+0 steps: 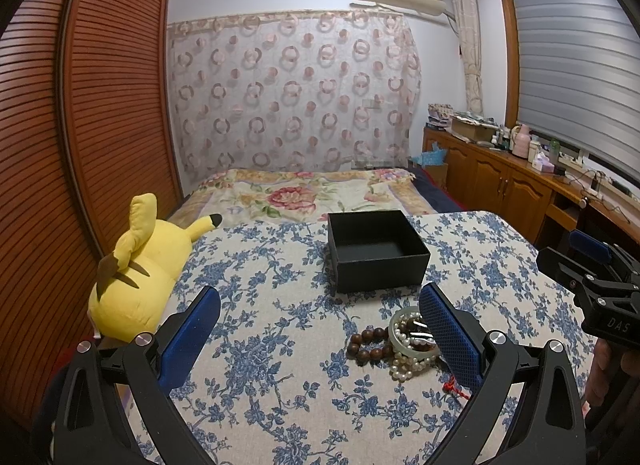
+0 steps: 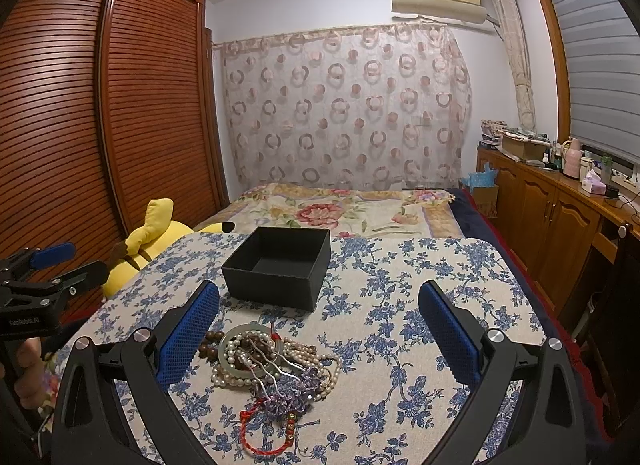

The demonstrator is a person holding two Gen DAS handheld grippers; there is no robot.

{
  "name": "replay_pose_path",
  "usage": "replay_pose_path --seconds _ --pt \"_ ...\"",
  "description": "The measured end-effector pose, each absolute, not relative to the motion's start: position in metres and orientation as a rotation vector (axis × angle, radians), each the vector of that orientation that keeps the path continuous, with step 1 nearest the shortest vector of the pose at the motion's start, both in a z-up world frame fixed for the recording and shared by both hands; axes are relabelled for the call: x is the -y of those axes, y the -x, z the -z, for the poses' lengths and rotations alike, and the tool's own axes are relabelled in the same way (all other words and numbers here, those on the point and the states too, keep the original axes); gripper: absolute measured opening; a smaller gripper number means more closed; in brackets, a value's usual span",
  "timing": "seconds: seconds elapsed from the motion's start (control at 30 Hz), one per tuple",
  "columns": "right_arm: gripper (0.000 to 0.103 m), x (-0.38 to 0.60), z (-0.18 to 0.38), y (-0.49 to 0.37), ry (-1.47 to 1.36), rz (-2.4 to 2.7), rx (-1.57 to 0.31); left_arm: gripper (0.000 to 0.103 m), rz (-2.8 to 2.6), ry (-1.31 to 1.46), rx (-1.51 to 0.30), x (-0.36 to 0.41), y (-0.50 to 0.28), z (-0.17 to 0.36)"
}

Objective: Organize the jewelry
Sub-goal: 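Lower the right tool to the purple crystal hairpin and grasp it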

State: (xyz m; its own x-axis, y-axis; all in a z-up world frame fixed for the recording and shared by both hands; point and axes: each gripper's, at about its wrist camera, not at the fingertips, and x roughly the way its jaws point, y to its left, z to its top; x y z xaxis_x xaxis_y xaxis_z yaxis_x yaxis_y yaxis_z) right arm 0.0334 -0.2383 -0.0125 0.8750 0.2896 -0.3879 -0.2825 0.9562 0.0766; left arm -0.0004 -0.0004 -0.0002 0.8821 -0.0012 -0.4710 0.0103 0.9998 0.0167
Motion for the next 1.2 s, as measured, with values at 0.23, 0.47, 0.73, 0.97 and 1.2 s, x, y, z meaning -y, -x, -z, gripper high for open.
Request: replay_pose_path --seconds 0.23,0.47,0.73,0.97,1.2 --pt "0.101 0.237 0.019 -0.037 -0.012 -0.3 -0.423 0.097 0.007 -0.015 -0.511 0.005 -0.004 0.005" --pt "0.099 0.24 0.031 -0.042 -0.001 -0.33 -0.445 0.097 0.028 -0.007 -0.548 -0.003 -0.01 0.019" --pt "0.081 0.246 0.056 -0.049 0.022 -0.369 -0.534 0.097 0.099 0.004 -0.626 -0.003 -0.024 0.044" --pt "0.069 0.246 0.078 -0.054 0.053 -0.421 -0.616 0.097 0.153 -0.003 -0.707 0.006 -0.038 0.069" --pt "0.068 0.231 0.1 -0.061 0.086 -0.513 -0.7 0.097 0.166 -0.009 -0.749 0.009 -0.045 0.083"
